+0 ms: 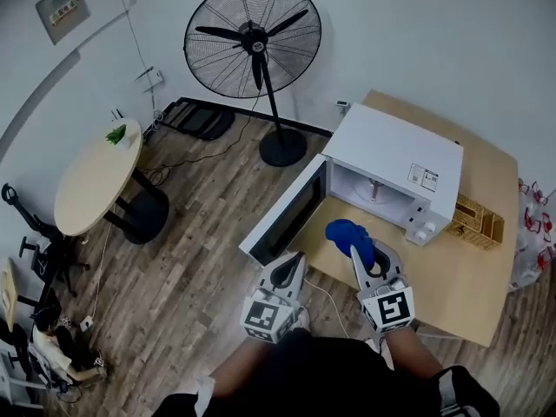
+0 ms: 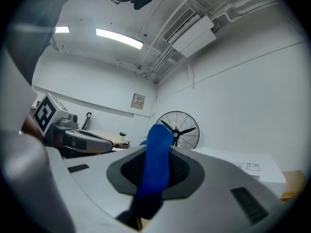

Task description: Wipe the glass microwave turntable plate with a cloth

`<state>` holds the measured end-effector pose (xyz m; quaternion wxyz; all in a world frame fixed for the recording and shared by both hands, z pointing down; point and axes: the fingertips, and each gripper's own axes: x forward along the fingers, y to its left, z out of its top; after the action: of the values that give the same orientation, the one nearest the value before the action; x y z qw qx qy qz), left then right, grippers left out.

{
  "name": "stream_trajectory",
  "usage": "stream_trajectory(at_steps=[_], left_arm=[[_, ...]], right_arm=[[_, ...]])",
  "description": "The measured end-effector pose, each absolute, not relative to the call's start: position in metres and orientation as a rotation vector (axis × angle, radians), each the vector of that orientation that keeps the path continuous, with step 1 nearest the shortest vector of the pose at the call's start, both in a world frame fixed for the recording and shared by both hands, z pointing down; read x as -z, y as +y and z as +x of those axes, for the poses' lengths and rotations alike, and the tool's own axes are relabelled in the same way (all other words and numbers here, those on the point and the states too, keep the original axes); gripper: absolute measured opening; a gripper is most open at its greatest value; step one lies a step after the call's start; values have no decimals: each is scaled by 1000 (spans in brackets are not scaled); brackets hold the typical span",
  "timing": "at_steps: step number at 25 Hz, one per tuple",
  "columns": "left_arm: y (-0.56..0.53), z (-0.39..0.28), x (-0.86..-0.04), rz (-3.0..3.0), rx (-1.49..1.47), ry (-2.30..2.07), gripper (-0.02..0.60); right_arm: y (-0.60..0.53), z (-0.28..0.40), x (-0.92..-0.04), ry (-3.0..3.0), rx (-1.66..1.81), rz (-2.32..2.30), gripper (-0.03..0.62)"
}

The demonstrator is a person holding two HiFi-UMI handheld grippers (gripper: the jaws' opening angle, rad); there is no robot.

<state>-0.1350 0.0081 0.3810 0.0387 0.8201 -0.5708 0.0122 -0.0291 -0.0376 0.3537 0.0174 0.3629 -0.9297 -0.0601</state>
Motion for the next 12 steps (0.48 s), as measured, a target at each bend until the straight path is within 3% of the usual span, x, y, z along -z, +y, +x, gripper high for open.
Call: stream_trajectory(at_steps=[12], left_arm=[[-75,-132,-383,2695,3,-1380,2]], right_arm=[[-100,-27,-357,-2708,116,1466,58]])
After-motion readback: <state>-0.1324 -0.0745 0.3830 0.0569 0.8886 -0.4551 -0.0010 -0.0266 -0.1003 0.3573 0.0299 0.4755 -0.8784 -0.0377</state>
